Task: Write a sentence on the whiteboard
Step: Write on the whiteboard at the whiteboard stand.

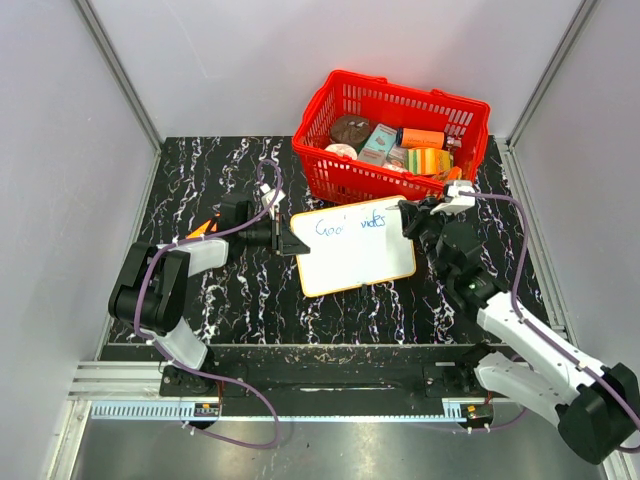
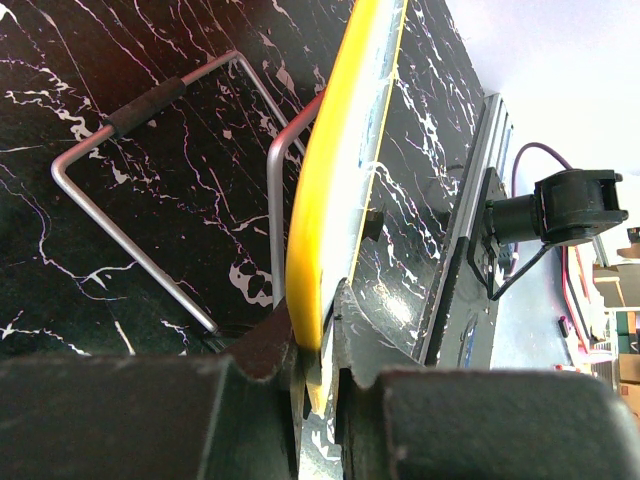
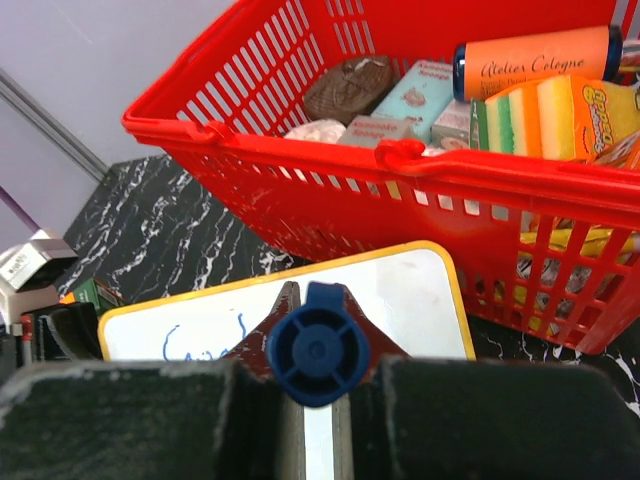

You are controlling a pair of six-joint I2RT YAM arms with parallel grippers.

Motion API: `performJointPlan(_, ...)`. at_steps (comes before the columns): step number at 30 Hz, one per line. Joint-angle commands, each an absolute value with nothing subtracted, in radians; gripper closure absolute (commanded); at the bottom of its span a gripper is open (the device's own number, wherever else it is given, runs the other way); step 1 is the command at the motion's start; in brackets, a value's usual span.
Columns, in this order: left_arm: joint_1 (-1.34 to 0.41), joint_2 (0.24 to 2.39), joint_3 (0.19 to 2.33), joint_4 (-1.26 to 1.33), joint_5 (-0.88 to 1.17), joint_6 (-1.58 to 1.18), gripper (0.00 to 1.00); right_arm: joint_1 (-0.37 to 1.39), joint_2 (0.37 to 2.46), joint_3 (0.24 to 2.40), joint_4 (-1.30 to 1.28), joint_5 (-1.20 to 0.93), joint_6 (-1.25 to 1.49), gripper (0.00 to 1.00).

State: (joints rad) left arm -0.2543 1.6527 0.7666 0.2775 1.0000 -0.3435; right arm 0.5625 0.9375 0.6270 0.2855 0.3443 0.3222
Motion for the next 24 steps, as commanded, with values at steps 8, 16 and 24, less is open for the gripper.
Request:
performJointPlan(8, -0.27, 1.694, 0.762, 0.216, 0.839, -0.221, 1.0, 0.558, 0.916, 0.638, 0.284, 0.255, 0.308, 1.0)
performJointPlan(16, -0.27, 1.695, 0.762, 0.215, 0.839, -0.221, 1.0, 0.595, 0.973, 0.643, 0.278, 0.198, 0.353, 1.0)
performJointPlan(24, -0.272, 1.697, 0.765, 0.213, 0.838, -0.221, 1.0, 0.77, 1.026, 0.661, 0.272, 0.35, 0.324, 1.0)
